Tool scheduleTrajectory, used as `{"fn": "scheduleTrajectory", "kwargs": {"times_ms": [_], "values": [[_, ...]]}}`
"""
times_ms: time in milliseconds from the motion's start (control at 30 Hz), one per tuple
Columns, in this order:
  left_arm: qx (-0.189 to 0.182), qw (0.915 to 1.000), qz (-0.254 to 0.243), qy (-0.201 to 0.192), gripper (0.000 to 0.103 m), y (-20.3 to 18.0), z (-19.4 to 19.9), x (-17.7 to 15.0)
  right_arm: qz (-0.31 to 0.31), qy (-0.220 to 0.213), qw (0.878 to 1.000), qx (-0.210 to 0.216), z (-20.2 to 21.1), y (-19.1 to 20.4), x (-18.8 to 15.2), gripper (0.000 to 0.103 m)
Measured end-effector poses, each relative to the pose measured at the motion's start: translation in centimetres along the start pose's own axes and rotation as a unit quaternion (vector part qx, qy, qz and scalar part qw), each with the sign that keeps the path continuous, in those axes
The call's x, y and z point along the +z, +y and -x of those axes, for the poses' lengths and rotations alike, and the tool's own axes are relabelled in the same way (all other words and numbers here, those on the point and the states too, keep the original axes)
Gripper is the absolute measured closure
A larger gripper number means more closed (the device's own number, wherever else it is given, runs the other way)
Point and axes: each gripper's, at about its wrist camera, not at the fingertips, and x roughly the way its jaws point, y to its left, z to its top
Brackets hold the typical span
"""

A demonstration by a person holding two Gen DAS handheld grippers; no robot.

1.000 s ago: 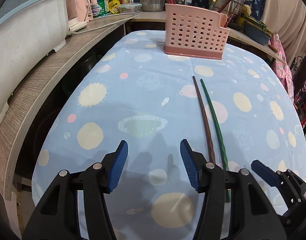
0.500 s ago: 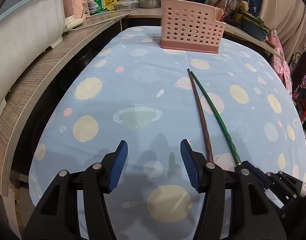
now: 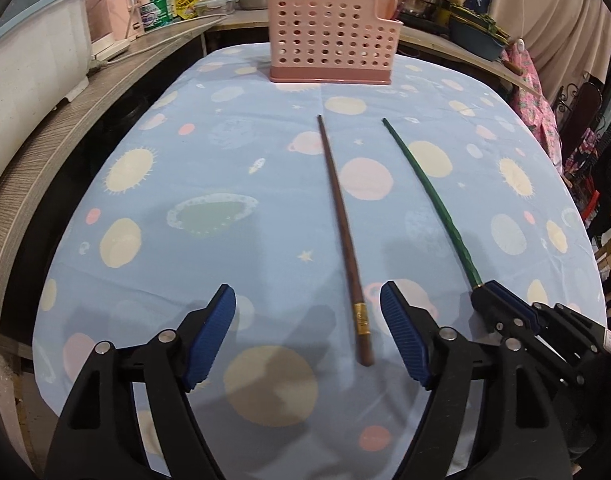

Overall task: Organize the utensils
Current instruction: 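Close right tool on the green chopstick while left tool grasps the brown one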

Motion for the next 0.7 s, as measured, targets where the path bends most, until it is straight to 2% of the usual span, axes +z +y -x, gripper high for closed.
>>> {"fn": "scheduleTrajectory", "kwargs": {"times_ms": [333, 433, 600, 667, 700], "values": [[0.0, 0.9997, -0.003, 0.025, 0.032, -0.7, -1.5, -0.8, 0.001, 0.0, 1.0, -0.001, 0.0, 0.0, -0.1, 0.096], [-0.006, 0.9992, 0.004, 0.04, 0.04, -0.4, -2.1, -1.0, 0.002, 0.0, 1.0, -0.001, 0.0, 0.0, -0.1, 0.096], [-0.004, 0.9994, 0.001, 0.036, 0.05, -0.3, -1.8, -1.3, 0.002, 0.0, 1.0, -0.001, 0.0, 0.0, -0.1, 0.096], [-0.008, 0.9993, 0.001, 0.035, 0.063, -0.2, -1.7, -1.3, 0.001, 0.0, 1.0, -0.001, 0.0, 0.0, -0.1, 0.096], [-0.008, 0.9993, 0.0, 0.035, 0.066, -0.2, -1.6, -1.3, 0.002, 0.0, 1.0, -0.001, 0.0, 0.0, -0.1, 0.096]]}}
